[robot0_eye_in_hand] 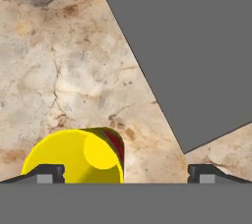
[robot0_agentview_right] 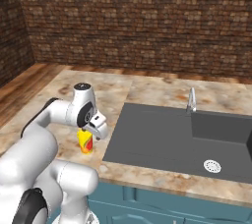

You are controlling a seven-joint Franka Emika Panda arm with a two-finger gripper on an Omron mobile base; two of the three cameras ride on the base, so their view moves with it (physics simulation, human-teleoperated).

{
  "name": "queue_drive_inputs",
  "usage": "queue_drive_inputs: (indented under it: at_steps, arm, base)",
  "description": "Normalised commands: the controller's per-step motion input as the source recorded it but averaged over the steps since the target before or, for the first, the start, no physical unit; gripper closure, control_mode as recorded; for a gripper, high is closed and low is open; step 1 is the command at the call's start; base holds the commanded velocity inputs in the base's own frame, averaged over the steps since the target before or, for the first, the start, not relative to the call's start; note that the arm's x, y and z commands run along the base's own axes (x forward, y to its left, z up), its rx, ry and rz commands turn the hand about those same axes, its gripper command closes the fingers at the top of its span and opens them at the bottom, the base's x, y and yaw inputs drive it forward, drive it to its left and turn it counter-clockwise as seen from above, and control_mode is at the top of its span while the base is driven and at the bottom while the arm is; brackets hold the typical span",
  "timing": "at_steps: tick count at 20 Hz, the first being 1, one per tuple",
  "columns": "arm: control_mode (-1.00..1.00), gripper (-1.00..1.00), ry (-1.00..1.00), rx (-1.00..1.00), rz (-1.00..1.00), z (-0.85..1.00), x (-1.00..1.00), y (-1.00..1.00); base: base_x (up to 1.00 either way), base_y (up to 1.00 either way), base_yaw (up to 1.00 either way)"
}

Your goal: Pick the cup and bowl from the counter and place them on the counter next to the sink.

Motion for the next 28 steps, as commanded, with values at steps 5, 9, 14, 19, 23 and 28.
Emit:
queue_drive_inputs:
  at_steps: [5,9,14,19,23,28]
  arm:
    - [-1.00,-1.00,0.00,0.01,0.00,0.11,-0.51,0.00]
    - [-1.00,-1.00,0.00,0.00,0.00,0.08,-0.82,0.00]
    - [-1.00,-1.00,0.00,0.01,0.00,0.15,-0.94,-0.02]
    - [-1.00,-1.00,-0.02,0.00,0.00,0.25,-0.87,0.00]
    - [-1.00,-1.00,-0.05,0.00,0.00,0.33,-0.94,0.00]
    - [-1.00,-1.00,-0.06,0.00,0.04,0.33,-0.77,0.00]
  base:
    - [0.00,0.00,0.00]
    - [0.00,0.00,0.00]
    - [0.00,0.00,0.00]
    - [0.00,0.00,0.00]
    - [0.00,0.00,0.00]
    - [0.00,0.00,0.00]
